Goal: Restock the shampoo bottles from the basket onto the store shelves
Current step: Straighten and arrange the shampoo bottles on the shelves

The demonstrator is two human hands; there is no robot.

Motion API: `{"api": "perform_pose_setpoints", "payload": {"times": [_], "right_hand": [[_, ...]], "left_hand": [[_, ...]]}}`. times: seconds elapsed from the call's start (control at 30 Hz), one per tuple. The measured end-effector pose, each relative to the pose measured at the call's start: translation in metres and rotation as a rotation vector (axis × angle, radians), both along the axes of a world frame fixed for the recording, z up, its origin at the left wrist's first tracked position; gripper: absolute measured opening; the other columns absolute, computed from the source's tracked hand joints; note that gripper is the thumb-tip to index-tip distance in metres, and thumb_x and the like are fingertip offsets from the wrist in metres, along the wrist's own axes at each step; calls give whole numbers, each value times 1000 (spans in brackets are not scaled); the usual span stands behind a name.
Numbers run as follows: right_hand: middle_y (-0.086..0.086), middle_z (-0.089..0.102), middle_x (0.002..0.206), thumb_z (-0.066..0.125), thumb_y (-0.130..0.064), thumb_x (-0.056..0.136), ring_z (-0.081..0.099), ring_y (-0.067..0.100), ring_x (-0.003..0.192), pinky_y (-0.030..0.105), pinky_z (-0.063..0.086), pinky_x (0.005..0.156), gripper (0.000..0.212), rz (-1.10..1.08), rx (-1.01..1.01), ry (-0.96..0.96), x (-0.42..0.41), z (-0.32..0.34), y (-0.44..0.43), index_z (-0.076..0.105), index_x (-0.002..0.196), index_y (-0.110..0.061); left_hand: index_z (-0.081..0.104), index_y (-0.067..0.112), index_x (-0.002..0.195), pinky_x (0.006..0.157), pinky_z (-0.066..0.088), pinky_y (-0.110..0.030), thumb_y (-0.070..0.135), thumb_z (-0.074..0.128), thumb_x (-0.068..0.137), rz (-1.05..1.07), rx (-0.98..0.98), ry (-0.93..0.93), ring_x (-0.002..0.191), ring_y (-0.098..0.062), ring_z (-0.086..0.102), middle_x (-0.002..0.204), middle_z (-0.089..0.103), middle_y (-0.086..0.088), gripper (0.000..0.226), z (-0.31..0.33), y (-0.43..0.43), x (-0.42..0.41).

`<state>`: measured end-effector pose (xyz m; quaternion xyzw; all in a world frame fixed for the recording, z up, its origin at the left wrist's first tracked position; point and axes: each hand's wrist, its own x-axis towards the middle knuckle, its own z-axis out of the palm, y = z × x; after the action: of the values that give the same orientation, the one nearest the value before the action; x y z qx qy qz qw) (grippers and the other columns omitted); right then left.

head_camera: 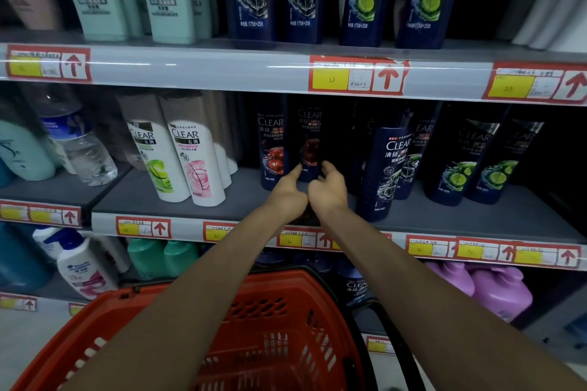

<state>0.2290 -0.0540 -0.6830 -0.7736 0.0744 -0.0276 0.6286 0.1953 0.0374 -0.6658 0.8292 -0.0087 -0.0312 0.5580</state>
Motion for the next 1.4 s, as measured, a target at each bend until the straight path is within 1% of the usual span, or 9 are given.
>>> {"api": "perform_pose_setpoints", "payload": {"times": [0.37, 0.5, 0.63, 0.8, 0.9, 1.07, 1.17, 1.27, 1.4], "right_hand": [[9, 39, 160, 47, 5, 98, 40, 25, 145, 32, 35, 114, 70, 49, 9, 55, -5, 8, -3, 25, 161, -16], [9, 40, 160, 46, 7, 98, 41, 25, 144, 31, 35, 113, 71, 62, 29, 69, -13, 14, -5, 24, 161, -16], [8, 61, 139, 57, -2, 95, 58, 26, 126, 34, 47, 105, 57, -62, -95, 14, -24, 18, -8, 48, 149, -16], [0, 71, 106, 51, 0, 94, 66, 22, 107, 26, 48, 88, 32, -70, -109, -3, -30, 19, 1, 67, 114, -19], [1, 71, 106, 57, -6, 96, 65, 21, 109, 26, 48, 94, 30, -23, -90, 2, -33, 18, 12, 66, 122, -17], [6, 63, 138, 57, -1, 97, 58, 22, 128, 37, 45, 113, 51, 81, -79, 35, -31, 15, 25, 52, 146, -13], [8, 57, 146, 58, 4, 95, 55, 23, 133, 39, 43, 116, 56, 119, -16, 46, -27, 14, 34, 48, 149, -9], [10, 64, 137, 58, 2, 93, 61, 27, 126, 43, 48, 111, 49, 125, -42, 21, -24, 11, 36, 58, 140, -11], [10, 73, 114, 59, -11, 86, 70, 32, 107, 52, 57, 95, 35, 160, -148, -33, -24, 8, 33, 69, 119, -18]], "left_hand": [[13, 14, 164, 105, 27, -13, -2, 47, 103, 28, 26, 92, 151, -22, 31, 166, 28, -7, 71, 2, -4, 9], [17, 16, 163, 80, 35, -4, -4, 45, 103, 31, 47, 99, 139, -21, 45, 161, 37, -8, 69, 4, -5, 5], [34, 15, 159, 94, 47, -21, -4, 52, 98, 56, 95, 44, 124, -18, 55, 153, 50, -8, 67, 1, 7, -1], [68, 16, 127, 91, 55, -32, 5, 58, 91, 258, 187, -87, 106, -23, 68, 101, 71, 1, 39, -3, 38, -16], [67, 18, 118, 85, 54, -32, 13, 66, 92, 385, 129, -134, 90, -18, 68, 84, 71, 4, 27, 0, 53, -23], [48, 8, 149, 106, 48, -35, -3, 57, 93, 365, 78, -109, 119, -23, 63, 124, 69, -6, 58, 2, 58, -19], [60, 18, 131, 107, 50, -41, -5, 52, 86, 307, 94, -123, 118, -26, 65, 114, 68, 4, 51, -6, 56, -13], [60, 33, 117, 102, 53, -41, 13, 49, 72, 275, 37, -133, 109, -21, 67, 109, 72, 6, 51, -13, 54, -9], [54, 21, 143, 107, 50, -38, 13, 46, 70, 235, -67, -116, 113, -17, 65, 121, 68, 4, 74, -17, 56, -8]]}}
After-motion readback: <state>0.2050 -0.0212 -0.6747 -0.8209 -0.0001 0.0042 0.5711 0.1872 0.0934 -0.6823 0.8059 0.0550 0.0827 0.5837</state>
